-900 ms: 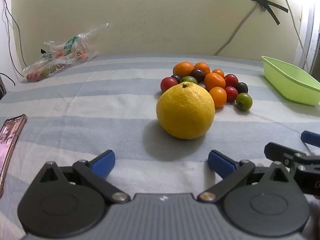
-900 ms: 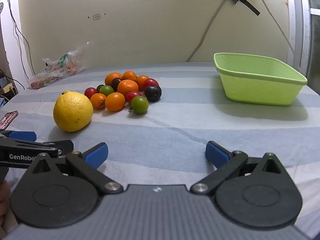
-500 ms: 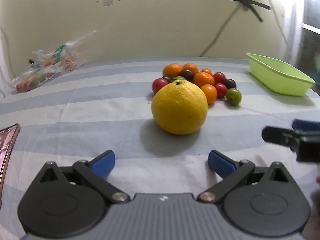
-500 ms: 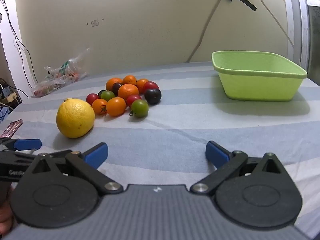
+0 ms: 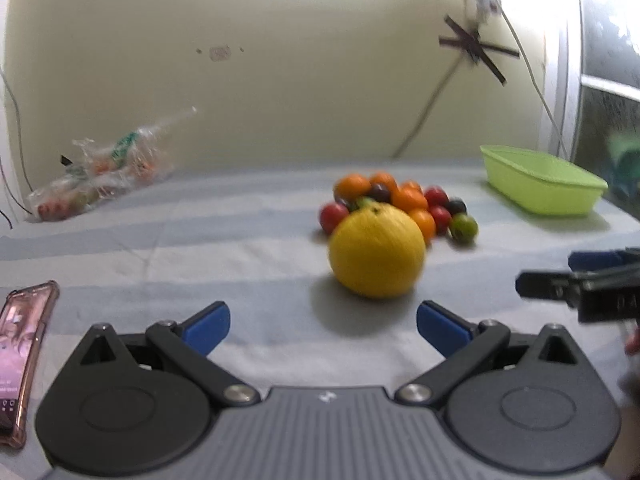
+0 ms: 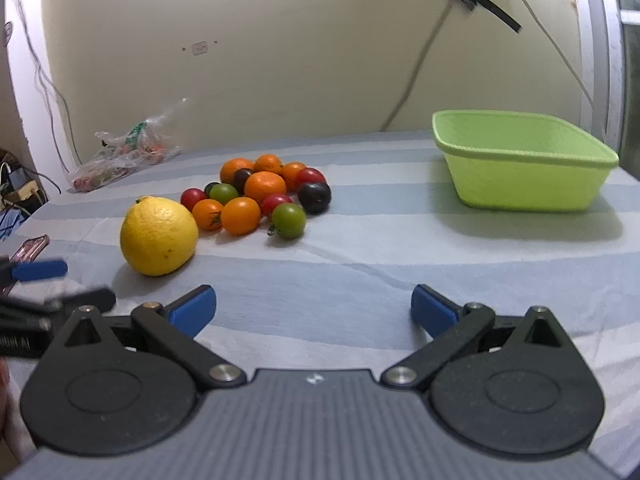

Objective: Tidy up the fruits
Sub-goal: 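Move the left tool toward the large yellow citrus fruit, then close the left tool around the yellow citrus and lift it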

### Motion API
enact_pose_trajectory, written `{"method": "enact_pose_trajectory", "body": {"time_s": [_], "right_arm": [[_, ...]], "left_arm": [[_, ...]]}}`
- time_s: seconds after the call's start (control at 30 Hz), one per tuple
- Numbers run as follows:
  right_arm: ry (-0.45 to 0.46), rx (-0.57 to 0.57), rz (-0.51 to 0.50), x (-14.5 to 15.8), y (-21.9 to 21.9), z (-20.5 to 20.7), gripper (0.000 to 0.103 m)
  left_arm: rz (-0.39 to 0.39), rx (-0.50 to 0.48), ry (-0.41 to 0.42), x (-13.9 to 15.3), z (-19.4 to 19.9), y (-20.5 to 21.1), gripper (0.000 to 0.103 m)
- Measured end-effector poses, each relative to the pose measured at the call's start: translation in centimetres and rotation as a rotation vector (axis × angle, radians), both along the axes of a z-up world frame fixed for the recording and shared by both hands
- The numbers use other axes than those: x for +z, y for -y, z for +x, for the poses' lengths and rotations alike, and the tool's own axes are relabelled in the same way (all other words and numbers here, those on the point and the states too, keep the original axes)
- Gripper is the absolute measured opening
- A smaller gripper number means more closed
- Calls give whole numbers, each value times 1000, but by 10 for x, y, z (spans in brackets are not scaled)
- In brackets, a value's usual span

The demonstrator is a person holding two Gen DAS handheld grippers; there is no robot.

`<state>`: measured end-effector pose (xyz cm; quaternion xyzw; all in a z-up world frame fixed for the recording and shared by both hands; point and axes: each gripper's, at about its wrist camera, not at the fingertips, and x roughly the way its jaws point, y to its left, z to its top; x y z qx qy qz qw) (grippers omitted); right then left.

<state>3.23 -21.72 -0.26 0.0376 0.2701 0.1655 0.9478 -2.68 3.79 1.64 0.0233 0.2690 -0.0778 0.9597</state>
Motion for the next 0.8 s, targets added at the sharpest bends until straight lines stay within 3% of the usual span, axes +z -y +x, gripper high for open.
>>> {"method": "enact_pose_trajectory", "body": {"time_s": [0.17, 0.3, 0.47, 0.8], "right_arm": [[84, 83, -70, 9, -18, -4, 90], [139, 194, -93, 19, -36, -1, 86], [194, 316, -158, 24, -66, 9, 87], [182, 417, -222, 18, -102, 28, 87]], "left_arm": [[-123, 42, 16, 0, 0, -22, 103], [-204, 71, 56, -2, -8, -36, 103], [-233, 78, 124, 1, -18, -40, 103], [-261, 67, 108, -1, -14, -45, 103]]}}
